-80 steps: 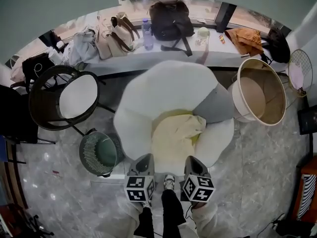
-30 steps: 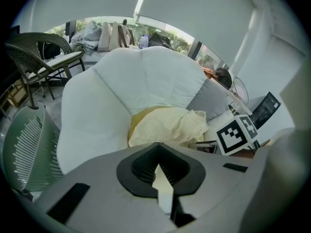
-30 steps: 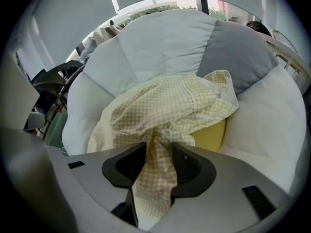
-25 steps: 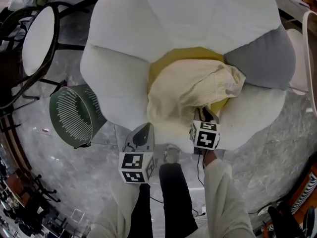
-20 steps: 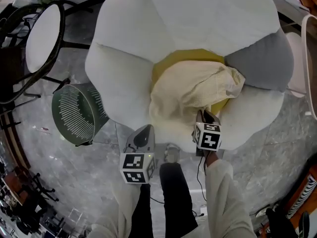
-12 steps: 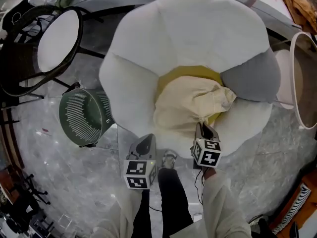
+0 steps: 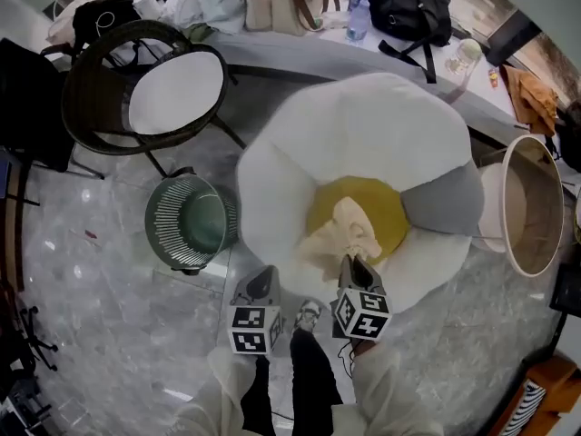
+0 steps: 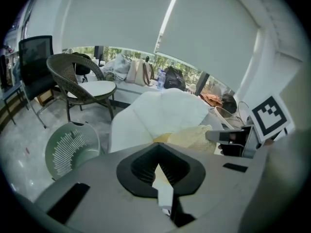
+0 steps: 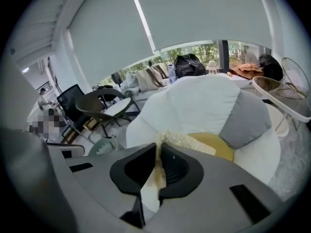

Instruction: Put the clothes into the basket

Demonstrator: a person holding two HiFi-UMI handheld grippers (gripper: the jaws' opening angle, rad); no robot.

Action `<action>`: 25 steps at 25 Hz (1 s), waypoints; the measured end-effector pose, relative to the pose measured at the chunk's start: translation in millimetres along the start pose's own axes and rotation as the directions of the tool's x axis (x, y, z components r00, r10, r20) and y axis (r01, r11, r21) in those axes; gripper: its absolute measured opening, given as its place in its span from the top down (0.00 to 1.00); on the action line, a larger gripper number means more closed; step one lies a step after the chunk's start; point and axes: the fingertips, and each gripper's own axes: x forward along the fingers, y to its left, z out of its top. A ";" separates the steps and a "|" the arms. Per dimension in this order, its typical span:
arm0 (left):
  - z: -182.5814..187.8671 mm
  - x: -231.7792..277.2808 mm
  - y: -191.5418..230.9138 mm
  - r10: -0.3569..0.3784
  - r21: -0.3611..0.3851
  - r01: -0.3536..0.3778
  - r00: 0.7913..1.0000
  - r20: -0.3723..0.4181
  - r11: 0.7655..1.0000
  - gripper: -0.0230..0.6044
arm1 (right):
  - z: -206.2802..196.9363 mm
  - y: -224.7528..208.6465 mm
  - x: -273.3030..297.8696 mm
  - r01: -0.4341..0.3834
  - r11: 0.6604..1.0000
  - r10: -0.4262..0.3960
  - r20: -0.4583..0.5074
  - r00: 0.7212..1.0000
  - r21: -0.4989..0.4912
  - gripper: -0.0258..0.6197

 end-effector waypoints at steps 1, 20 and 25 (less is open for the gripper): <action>5.4 -12.5 6.4 0.008 -0.007 -0.008 1.000 0.013 1.000 0.97 | 9.2 15.3 -8.1 -0.013 1.000 0.014 0.014 1.000 -0.006 0.89; 37.3 -231.7 185.4 0.269 -0.241 -0.228 0.952 0.150 0.943 0.97 | 96.6 340.4 -49.7 -0.315 0.926 0.334 0.063 0.941 -0.209 0.89; 36.3 -261.6 226.0 0.311 -0.268 -0.259 0.935 0.172 0.928 0.97 | 87.5 403.9 -30.1 -0.354 0.901 0.371 0.021 0.928 -0.250 0.89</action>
